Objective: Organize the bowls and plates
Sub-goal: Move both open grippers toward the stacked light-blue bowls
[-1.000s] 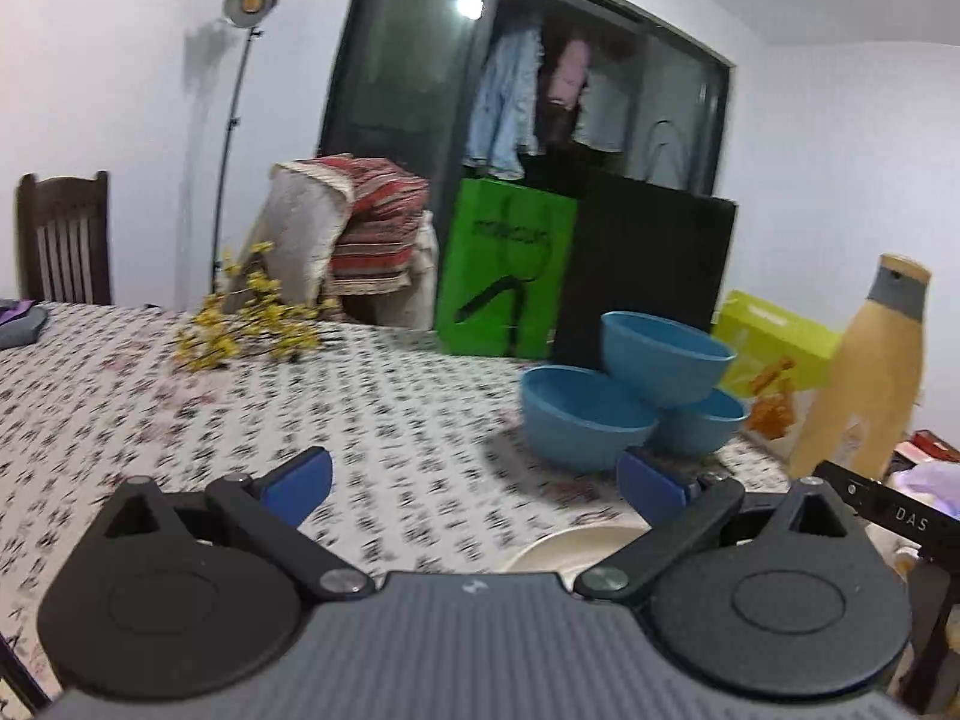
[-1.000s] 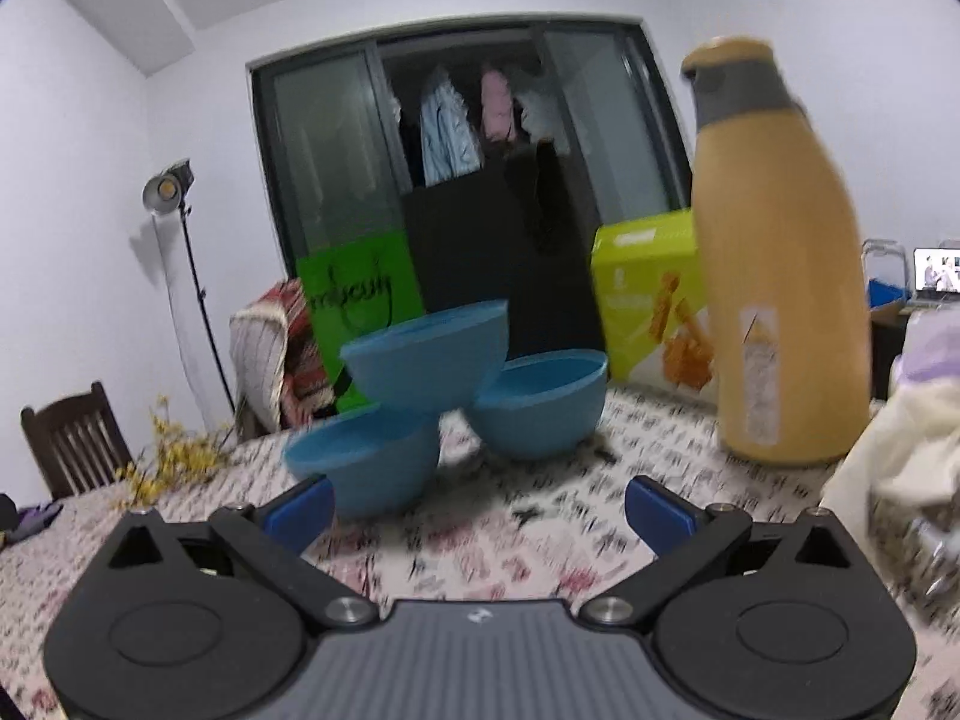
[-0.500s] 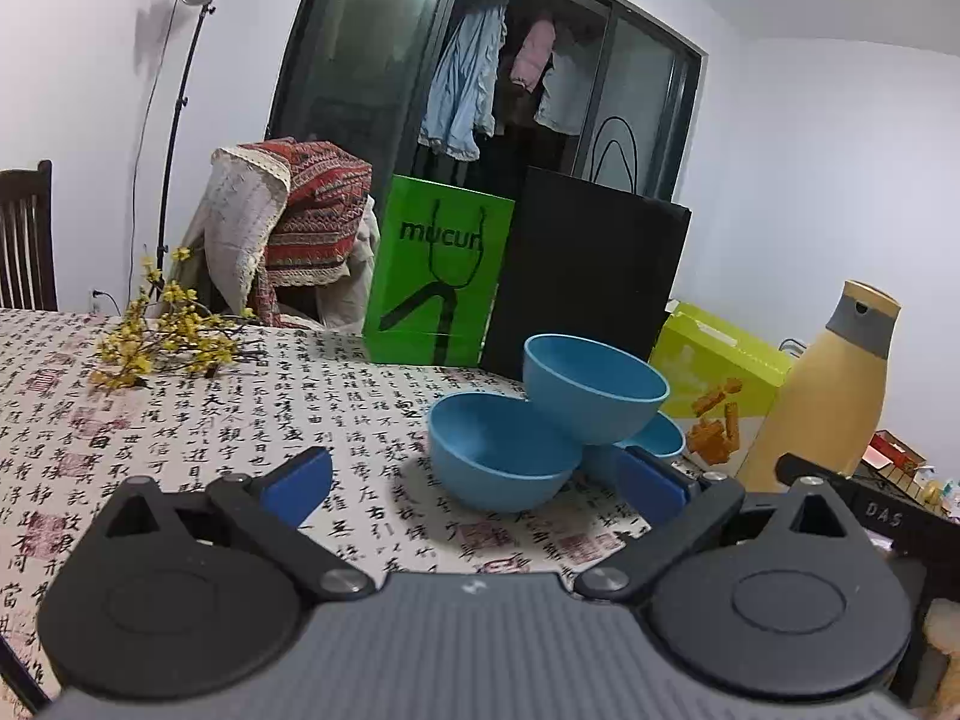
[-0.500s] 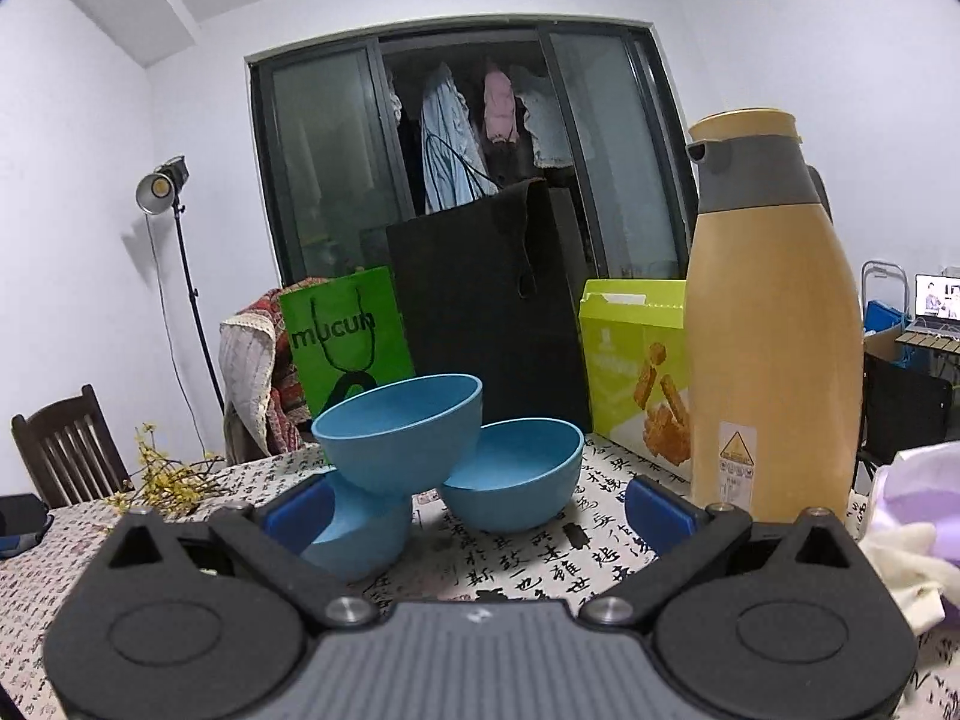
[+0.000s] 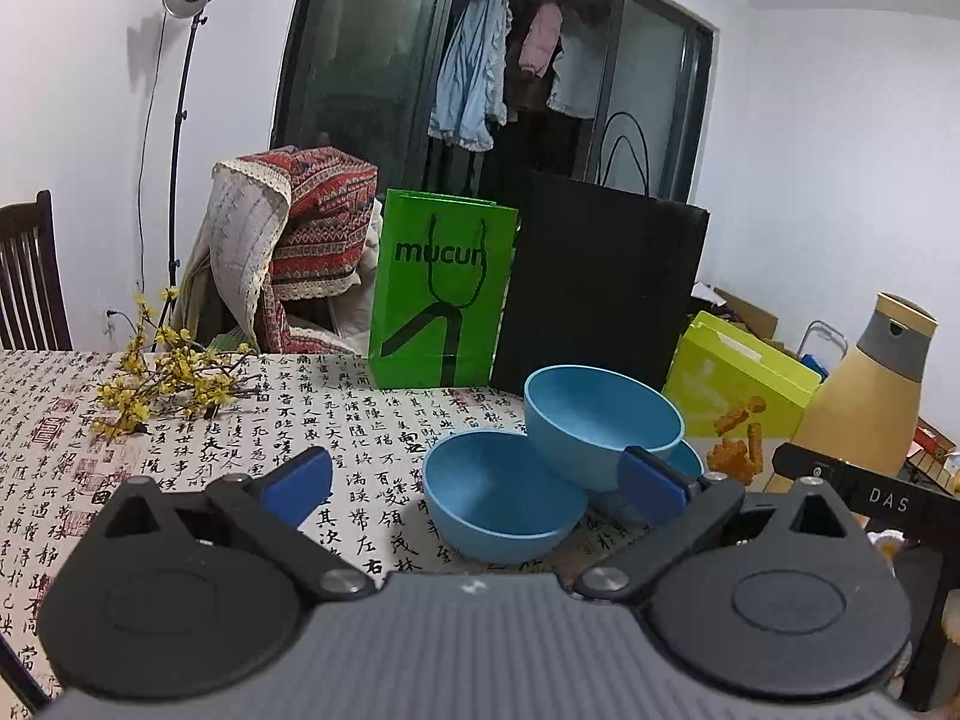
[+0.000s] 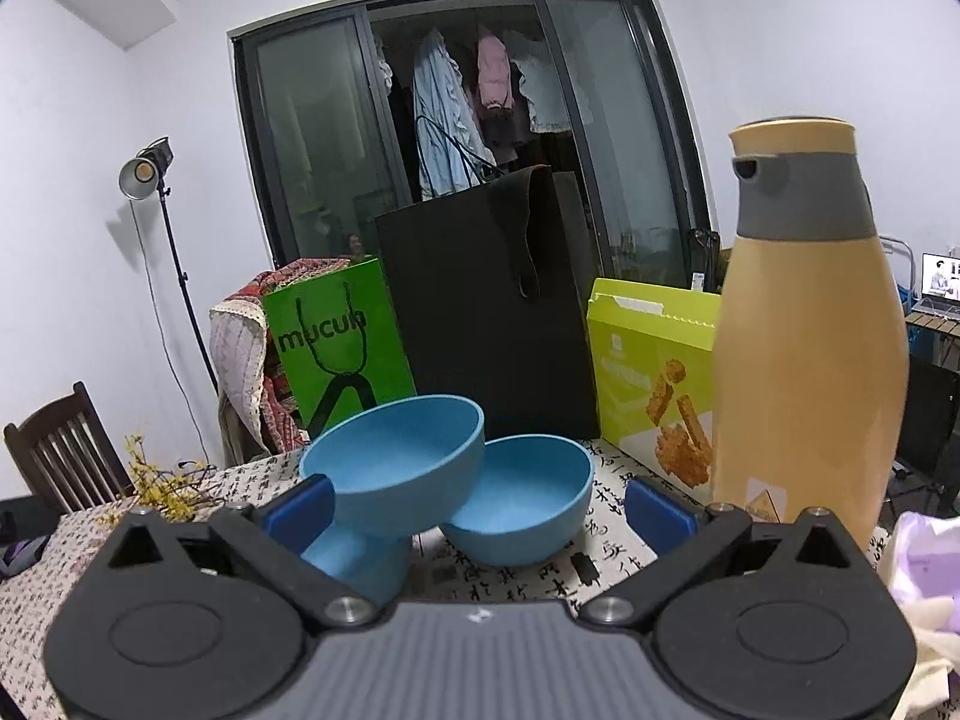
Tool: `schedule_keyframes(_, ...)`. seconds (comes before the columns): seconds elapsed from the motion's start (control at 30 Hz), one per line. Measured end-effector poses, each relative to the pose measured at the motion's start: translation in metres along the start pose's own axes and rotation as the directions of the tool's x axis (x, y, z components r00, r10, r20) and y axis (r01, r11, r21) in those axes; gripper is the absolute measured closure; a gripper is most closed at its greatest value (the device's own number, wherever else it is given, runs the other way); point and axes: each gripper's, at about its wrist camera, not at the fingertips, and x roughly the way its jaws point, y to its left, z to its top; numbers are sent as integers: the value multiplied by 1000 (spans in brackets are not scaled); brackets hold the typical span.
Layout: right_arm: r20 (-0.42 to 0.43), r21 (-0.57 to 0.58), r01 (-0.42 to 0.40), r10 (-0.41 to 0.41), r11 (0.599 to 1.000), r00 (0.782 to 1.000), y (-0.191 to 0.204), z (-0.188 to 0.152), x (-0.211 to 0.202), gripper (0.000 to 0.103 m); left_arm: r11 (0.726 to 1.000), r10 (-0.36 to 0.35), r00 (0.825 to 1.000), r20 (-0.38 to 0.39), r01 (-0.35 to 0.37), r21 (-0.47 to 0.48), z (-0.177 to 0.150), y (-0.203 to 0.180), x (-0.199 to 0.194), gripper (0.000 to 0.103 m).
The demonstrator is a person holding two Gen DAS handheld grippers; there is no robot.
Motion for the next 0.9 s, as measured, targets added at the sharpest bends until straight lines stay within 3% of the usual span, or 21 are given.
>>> schedule_keyframes(0.5, -38, -3, 2, -2, 1000, 999, 5, 35, 34, 0, 997, 59, 996, -60, -62, -48, 30, -18, 58, 0)
schedule_keyframes(0.9, -143, 23, 21, -18, 1000, 989, -1, 54, 90, 0, 994, 87, 986, -143, -95, -55, 46, -33, 120, 0)
